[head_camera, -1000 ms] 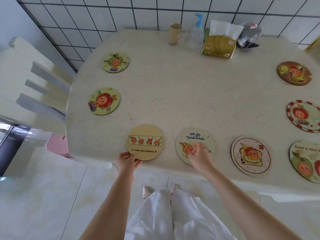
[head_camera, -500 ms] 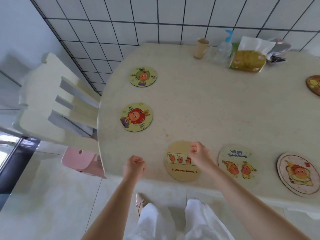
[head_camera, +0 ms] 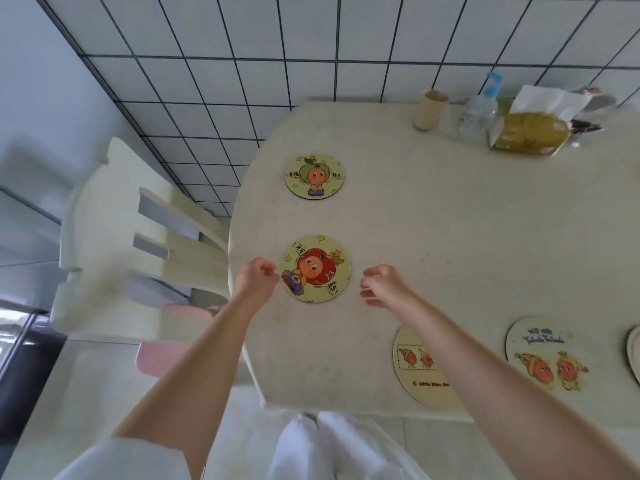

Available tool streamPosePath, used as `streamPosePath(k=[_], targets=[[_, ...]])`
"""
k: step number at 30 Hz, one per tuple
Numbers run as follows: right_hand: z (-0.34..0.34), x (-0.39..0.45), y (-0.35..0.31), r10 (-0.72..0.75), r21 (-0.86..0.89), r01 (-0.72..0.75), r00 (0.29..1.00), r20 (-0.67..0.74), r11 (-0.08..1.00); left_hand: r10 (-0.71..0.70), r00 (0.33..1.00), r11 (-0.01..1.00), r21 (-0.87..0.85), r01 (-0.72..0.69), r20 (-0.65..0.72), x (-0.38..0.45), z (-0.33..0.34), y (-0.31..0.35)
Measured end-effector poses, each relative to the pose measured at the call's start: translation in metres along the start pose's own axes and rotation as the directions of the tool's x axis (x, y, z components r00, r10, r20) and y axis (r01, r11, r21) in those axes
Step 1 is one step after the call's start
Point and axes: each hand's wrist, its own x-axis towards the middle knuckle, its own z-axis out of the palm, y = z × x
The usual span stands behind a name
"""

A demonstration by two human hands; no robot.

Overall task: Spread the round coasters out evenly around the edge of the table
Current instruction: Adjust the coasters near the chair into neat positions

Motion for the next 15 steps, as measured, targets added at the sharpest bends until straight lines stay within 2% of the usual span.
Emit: streamPosePath(k=[2, 8, 11, 15], targets=[[-0.001, 0.016, -0.019, 0.031, 0.038, -0.031, 0.999, 0.011, 0.999, 0.028, 0.999, 0.998, 0.06, -0.029, 0.02, 0.018, 0.002, 0.015], [-0.006, 0.068, -0.06, 0.164, -0.068, -0.165, 0.986, -0.025, 0.984, 0.034, 0.991, 0.989, 0.137, -0.052, 0.132, 0.062, 0.016, 0.046], [-0.003, 0.085, -0.073, 0.173, -0.086, -0.172, 0.985, 0.005, 0.981, 0.009, 0.988, 0.983, 0.179, -0.037, 0.154, 0.08, 0.025, 0.054], [0.012, 0.093, -0.072, 0.145, -0.233, -0.137, 0.989, 0.021, 0.963, -0.025, 0.986, 0.962, 0.271, -0.022, 0.167, 0.087, 0.035, 0.055]])
